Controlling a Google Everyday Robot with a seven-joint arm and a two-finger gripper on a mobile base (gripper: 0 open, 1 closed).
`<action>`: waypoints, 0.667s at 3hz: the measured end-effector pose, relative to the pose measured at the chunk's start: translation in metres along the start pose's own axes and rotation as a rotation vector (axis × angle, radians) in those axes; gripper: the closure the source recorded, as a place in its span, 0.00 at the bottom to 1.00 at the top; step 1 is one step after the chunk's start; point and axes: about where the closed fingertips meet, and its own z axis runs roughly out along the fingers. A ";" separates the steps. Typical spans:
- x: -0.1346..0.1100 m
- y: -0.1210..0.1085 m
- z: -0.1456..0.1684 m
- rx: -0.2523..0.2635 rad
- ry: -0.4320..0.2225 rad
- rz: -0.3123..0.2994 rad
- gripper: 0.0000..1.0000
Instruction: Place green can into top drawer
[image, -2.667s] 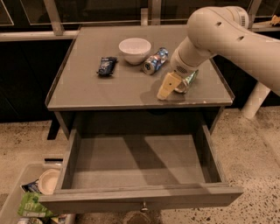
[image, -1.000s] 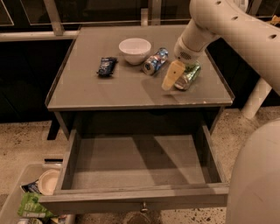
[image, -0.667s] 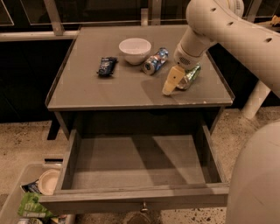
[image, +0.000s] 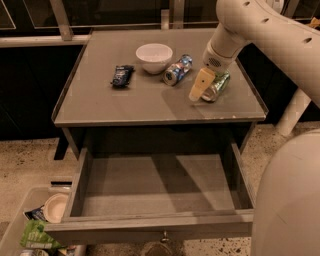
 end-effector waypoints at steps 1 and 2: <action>0.000 0.000 0.000 0.000 0.000 0.000 0.00; 0.012 -0.011 -0.007 0.049 0.071 0.044 0.00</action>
Offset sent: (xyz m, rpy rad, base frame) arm -0.0014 -0.0506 0.0233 -0.1686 0.0022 -0.2254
